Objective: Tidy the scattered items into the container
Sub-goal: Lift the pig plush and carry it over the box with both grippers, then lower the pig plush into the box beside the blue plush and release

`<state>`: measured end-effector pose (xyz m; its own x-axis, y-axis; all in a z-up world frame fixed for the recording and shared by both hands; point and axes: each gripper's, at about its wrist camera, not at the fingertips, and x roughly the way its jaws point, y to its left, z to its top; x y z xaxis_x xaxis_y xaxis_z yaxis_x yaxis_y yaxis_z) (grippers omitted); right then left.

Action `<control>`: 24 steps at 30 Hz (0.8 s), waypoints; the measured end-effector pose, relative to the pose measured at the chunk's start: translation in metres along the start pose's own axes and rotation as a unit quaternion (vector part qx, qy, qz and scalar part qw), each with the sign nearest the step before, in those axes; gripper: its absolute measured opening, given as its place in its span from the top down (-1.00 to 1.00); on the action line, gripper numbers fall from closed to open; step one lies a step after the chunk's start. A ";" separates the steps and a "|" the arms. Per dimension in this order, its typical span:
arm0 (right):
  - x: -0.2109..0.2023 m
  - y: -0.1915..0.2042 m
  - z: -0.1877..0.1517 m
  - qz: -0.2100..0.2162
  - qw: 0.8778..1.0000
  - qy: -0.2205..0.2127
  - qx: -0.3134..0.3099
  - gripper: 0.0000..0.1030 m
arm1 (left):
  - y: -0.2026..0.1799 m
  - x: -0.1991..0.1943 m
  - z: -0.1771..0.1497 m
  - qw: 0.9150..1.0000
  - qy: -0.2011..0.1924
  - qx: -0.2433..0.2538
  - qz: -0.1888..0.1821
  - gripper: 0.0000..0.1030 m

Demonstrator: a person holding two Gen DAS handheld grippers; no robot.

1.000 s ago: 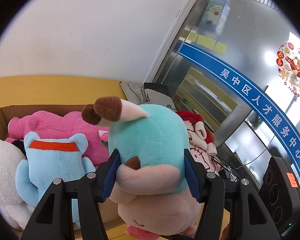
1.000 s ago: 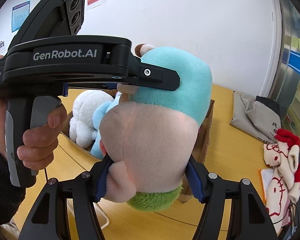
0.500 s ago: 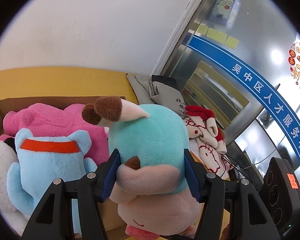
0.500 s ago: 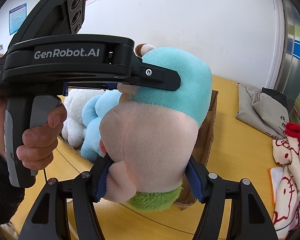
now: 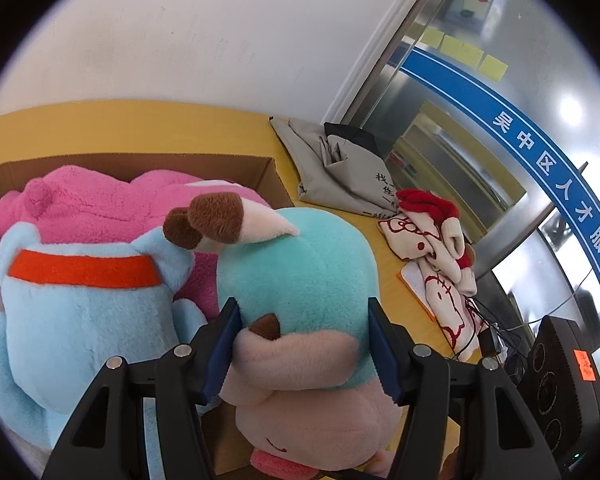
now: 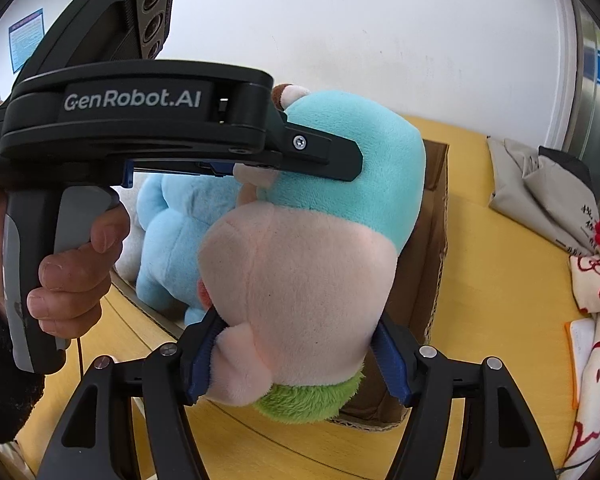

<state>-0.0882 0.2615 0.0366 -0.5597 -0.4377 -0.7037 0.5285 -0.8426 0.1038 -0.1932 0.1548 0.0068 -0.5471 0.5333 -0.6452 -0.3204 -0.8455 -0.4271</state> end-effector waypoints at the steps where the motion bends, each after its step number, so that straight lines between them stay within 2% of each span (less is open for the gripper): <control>1: 0.001 -0.001 -0.001 0.001 1.000 0.001 0.001 -0.43 | 0.001 0.001 0.000 1.000 0.001 -0.001 -0.001 -0.16; 8: 0.007 -0.007 -0.004 0.006 1.000 0.009 0.013 -0.54 | 0.006 0.010 -0.003 1.000 0.002 -0.011 0.000 -0.19; 15: 0.008 -0.002 -0.008 -0.013 1.000 0.016 0.004 -0.63 | 0.010 0.014 -0.008 1.000 -0.002 -0.015 0.002 -0.22; 24: -0.021 0.003 -0.011 -0.034 0.999 -0.002 0.017 -0.63 | 0.011 0.021 -0.015 1.000 -0.001 -0.014 0.018 -0.28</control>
<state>-0.0679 0.2717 0.0438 -0.5960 -0.3798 -0.7074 0.4665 -0.8809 0.0800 -0.1969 0.1576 -0.0208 -0.5601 0.5024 -0.6587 -0.2795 -0.8631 -0.4206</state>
